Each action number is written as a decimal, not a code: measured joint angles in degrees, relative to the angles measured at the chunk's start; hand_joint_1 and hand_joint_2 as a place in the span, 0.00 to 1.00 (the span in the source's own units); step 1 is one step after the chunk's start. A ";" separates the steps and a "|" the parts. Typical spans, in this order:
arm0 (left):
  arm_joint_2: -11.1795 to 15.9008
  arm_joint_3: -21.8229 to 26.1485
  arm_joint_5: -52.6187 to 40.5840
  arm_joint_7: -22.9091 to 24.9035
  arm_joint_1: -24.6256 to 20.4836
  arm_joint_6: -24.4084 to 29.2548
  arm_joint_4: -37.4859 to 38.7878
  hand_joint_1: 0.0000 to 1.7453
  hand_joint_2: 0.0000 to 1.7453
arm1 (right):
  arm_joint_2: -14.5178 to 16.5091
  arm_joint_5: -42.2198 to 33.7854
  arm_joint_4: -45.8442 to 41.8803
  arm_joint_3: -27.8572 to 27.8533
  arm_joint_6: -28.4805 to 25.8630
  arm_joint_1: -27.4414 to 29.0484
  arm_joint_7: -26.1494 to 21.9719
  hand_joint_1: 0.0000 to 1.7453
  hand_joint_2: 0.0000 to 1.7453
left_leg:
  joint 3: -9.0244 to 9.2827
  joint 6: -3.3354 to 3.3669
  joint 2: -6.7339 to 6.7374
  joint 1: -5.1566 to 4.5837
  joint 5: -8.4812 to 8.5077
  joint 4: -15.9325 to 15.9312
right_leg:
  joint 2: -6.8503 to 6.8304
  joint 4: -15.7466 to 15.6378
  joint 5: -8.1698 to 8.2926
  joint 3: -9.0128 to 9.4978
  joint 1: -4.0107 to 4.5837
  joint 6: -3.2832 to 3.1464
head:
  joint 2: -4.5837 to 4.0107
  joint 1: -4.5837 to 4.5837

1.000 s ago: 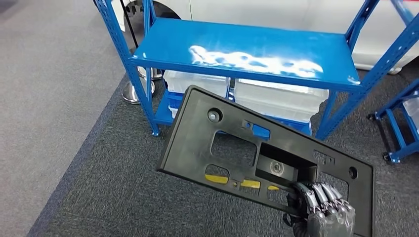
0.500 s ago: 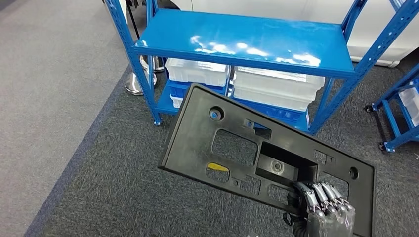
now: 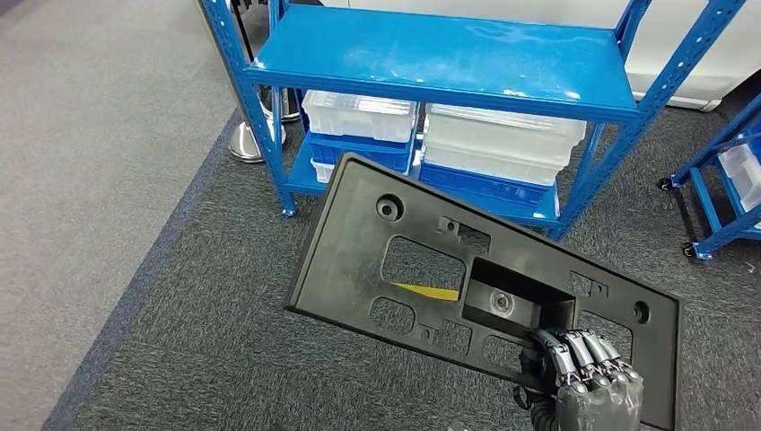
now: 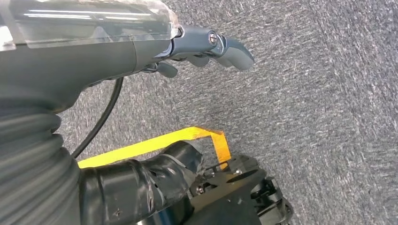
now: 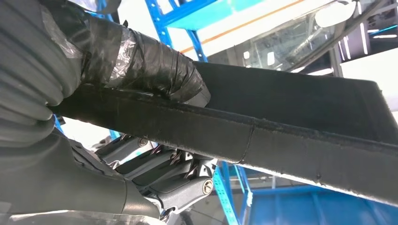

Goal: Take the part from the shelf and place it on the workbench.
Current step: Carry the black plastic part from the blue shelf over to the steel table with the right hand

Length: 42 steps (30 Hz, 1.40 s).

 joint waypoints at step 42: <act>-0.03 0.02 0.00 0.01 0.35 0.02 0.01 0.00 1.00 | 0.02 -0.14 0.13 -0.20 0.00 0.14 -0.03 1.00 1.00 | -3.20 -1.65 -0.55 0.75 -5.45 11.74 | 0.03 -0.78 1.09 -0.94 0.13 -2.04 | 0.00 -0.15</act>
